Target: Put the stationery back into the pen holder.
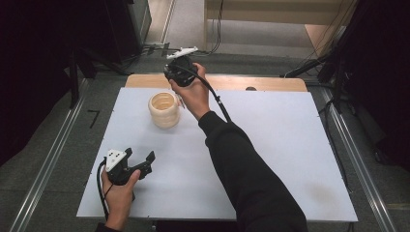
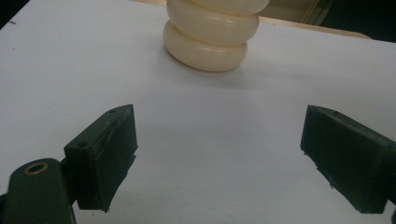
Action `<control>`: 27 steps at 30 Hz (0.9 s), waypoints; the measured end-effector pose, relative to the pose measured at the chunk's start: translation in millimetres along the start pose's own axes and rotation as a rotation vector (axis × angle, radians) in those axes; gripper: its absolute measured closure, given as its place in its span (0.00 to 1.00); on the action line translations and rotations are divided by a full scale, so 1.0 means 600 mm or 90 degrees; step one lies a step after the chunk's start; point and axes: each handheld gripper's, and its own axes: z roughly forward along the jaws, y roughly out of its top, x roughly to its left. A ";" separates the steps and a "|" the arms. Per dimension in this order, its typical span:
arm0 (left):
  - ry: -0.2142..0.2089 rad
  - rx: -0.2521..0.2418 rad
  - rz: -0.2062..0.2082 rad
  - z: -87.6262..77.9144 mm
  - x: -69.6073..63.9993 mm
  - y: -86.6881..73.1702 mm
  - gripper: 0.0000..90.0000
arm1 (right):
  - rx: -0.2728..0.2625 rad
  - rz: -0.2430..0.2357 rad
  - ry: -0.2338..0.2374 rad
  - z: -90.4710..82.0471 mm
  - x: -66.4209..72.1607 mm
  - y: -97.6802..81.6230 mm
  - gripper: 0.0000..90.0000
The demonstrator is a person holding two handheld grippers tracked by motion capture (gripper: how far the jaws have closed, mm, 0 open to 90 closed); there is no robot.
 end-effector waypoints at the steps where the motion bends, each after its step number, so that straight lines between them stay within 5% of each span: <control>1: 0.000 0.000 0.001 0.000 0.000 0.000 0.13 | 0.000 0.001 0.001 0.001 0.001 0.001 0.87; 27: -0.002 -0.004 -0.001 -0.001 0.001 0.002 0.13 | -0.015 -0.007 0.009 0.017 0.023 0.034 0.87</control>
